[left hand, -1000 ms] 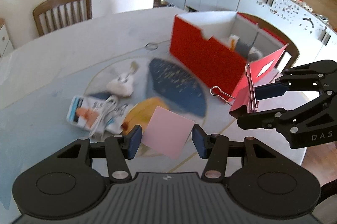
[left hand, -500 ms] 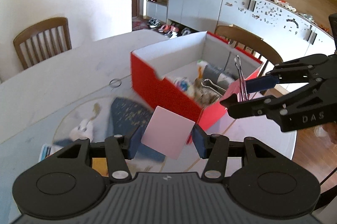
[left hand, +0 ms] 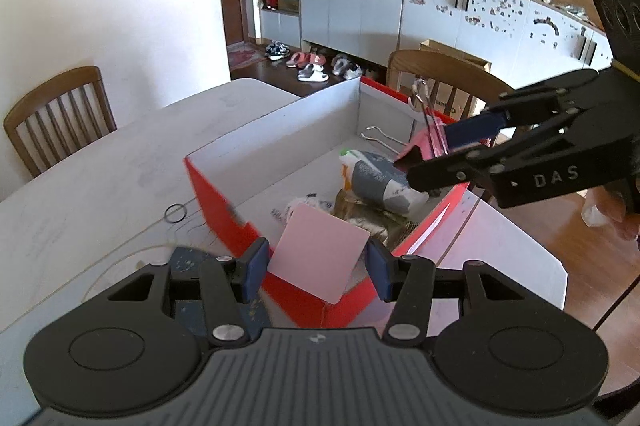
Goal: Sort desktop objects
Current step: 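Lift and carry the pink note and pink clip over the red box, then lower the note and clip into the box and open both grippers, then withdraw both tools from the box back over the table pile, then grasp the white cable with the left gripper while the right grasps the orange squishy toy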
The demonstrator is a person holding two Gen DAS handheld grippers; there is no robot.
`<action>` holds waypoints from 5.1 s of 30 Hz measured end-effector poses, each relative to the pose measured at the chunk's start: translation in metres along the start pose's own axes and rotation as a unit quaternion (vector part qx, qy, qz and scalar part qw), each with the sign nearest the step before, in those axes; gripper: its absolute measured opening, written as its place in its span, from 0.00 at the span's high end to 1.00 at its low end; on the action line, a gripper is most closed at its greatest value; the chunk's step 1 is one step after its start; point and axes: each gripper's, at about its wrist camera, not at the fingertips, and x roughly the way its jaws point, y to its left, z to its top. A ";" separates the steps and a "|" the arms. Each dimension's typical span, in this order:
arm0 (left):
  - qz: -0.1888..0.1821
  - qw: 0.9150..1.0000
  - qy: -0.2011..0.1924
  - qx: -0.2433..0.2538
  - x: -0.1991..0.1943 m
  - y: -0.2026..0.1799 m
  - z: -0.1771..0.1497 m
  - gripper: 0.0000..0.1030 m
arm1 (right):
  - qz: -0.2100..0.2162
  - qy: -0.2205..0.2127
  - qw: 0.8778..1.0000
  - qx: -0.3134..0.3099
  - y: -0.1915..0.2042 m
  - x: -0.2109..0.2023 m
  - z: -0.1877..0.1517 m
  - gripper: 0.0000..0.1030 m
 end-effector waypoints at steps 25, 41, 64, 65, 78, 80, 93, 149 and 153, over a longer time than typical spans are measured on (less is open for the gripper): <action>0.037 0.995 0.086 0.033 0.121 -0.008 0.070 0.50 | -0.048 0.076 0.996 -0.017 -0.078 0.093 0.022 0.53; 0.056 0.986 0.153 0.044 0.173 -0.004 0.071 0.50 | -0.036 0.118 0.992 -0.012 -0.094 0.132 0.017 0.53; 0.025 0.989 0.142 -0.018 0.147 0.011 0.065 0.33 | -0.031 0.109 0.994 -0.001 -0.093 0.117 0.025 0.38; 0.023 0.990 0.136 -0.020 0.142 0.011 0.064 0.33 | -0.026 0.106 0.994 -0.001 -0.091 0.113 0.026 0.38; 0.013 0.997 0.063 -0.050 0.077 0.015 0.054 0.33 | -0.008 0.069 0.998 0.008 -0.068 0.072 0.036 0.34; 0.012 0.997 0.053 -0.057 0.070 0.016 0.049 0.33 | -0.005 0.062 0.998 0.010 -0.063 0.065 0.035 0.34; 0.014 0.996 0.015 -0.091 0.005 0.042 0.006 0.33 | -0.005 0.039 0.999 0.001 -0.006 0.039 0.027 0.34; 0.051 0.993 0.042 -0.096 -0.028 0.211 -0.138 0.22 | 0.036 0.053 0.997 -0.043 0.218 0.128 -0.032 0.03; 0.041 0.995 0.041 -0.081 -0.020 0.211 -0.135 0.22 | 0.034 0.060 0.997 -0.047 0.225 0.140 -0.034 0.03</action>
